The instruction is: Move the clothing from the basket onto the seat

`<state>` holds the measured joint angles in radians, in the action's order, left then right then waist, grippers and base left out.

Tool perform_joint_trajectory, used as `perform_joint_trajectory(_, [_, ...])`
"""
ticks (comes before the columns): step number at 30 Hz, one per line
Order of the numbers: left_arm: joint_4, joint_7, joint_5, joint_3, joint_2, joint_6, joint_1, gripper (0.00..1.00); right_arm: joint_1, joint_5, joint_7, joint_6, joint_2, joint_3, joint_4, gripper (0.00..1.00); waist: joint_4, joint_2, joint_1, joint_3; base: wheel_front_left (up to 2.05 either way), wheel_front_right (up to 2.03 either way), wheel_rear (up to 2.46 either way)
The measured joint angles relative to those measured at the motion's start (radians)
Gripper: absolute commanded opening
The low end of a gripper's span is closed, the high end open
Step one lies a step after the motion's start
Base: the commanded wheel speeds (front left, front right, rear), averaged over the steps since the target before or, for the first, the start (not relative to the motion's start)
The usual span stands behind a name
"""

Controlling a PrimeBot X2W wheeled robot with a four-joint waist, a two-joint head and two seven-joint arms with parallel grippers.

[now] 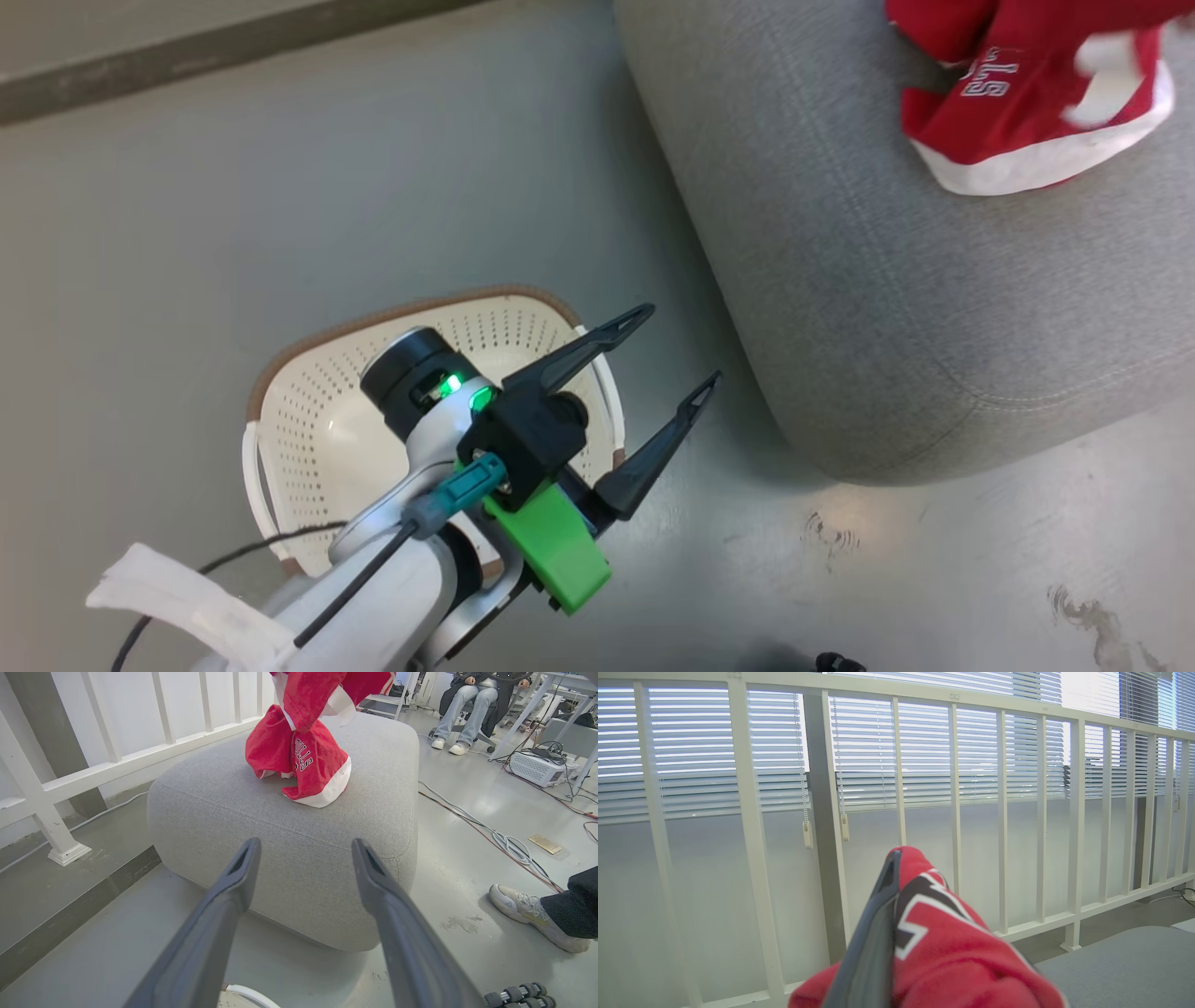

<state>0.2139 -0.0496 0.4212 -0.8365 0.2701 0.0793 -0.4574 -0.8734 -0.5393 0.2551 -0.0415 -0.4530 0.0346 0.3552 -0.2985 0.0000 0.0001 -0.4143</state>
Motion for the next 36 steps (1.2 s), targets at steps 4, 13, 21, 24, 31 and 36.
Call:
perform_joint_trajectory(4, [0.019,-0.012,-0.011,-0.004,-0.001,0.001,-0.027,1.00,-0.053,-0.008,0.001,0.001,-0.039,-0.030,0.035,0.00,0.017,0.0000,0.0000,-0.036,0.00,0.00,0.00])
perform_joint_trajectory(13, [0.038,-0.039,-0.025,-0.006,-0.001,0.009,-0.078,1.00,-0.067,-0.017,0.000,0.001,-0.045,-0.031,0.173,0.00,0.060,0.0000,0.0000,-0.129,0.00,0.00,0.00])
perform_joint_trajectory(21, [0.036,-0.046,-0.030,-0.005,0.004,0.014,-0.103,1.00,-0.057,-0.044,-0.001,0.001,-0.005,-0.040,0.319,0.00,0.093,0.0000,0.0001,-0.206,0.00,0.00,0.00])
perform_joint_trajectory(24, [0.023,-0.041,-0.030,-0.004,0.009,0.014,-0.107,1.00,-0.044,-0.063,-0.001,0.007,0.030,-0.035,0.385,0.00,0.106,0.0000,0.0001,-0.227,0.00,0.00,0.00])
perform_joint_trajectory(31, [0.006,-0.027,-0.030,-0.004,0.010,0.018,-0.116,1.00,-0.042,-0.064,-0.001,-0.006,0.044,-0.021,0.436,0.00,0.108,0.0000,0.0000,-0.229,0.00,0.00,0.00])
perform_joint_trajectory(36, [-0.012,-0.013,-0.029,-0.005,0.011,0.021,-0.117,1.00,-0.042,-0.058,-0.001,-0.020,0.047,-0.002,0.468,0.48,0.103,0.0000,0.0000,-0.214,0.00,0.00,0.00])
